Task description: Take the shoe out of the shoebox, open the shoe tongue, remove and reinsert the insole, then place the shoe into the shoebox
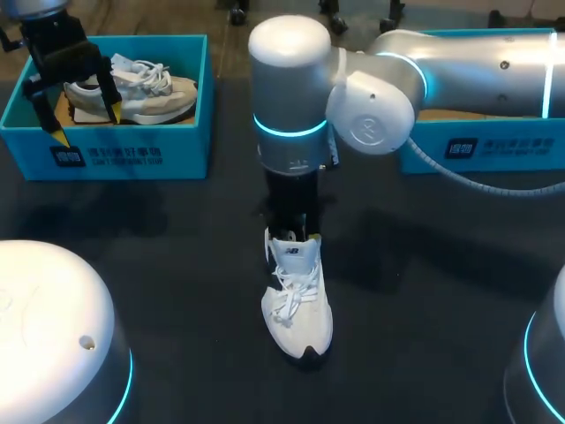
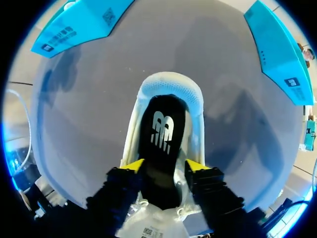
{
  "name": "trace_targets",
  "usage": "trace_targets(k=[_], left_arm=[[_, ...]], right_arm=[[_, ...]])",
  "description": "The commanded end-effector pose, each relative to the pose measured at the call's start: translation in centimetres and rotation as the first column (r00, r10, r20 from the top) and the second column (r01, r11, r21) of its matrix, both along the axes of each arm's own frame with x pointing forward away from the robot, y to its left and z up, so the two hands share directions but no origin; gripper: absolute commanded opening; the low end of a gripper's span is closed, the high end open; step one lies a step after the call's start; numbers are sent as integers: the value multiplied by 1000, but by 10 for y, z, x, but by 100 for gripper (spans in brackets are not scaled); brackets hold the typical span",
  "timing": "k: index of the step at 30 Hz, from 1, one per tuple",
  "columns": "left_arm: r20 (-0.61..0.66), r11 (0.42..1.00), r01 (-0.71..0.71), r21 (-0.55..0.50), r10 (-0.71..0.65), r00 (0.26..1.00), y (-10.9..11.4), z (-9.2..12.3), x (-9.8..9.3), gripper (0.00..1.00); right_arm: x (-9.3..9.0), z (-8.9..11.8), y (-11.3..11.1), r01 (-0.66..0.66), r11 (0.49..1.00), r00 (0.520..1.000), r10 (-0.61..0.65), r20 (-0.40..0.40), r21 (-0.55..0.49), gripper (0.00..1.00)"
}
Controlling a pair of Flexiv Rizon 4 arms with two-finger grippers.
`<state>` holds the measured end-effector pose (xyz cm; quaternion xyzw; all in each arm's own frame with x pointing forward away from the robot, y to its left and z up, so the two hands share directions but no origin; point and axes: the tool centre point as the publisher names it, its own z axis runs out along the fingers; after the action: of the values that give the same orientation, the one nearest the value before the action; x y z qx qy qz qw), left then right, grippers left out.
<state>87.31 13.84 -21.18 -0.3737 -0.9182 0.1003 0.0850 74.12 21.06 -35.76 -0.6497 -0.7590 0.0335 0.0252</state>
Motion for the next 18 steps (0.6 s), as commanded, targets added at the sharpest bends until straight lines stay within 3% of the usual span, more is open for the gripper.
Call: trace_targets(k=[1,18], left_arm=[[-1,1000,1,3,-1,1000,1,0,1,100],[-1,1000,1,3,-1,1000,1,0,1,100]], right_arm=[[-1,5,12,2,999,1000,-2,-2,-36,100],[-16,5,7,46,999,999,-46,0,-21,100]])
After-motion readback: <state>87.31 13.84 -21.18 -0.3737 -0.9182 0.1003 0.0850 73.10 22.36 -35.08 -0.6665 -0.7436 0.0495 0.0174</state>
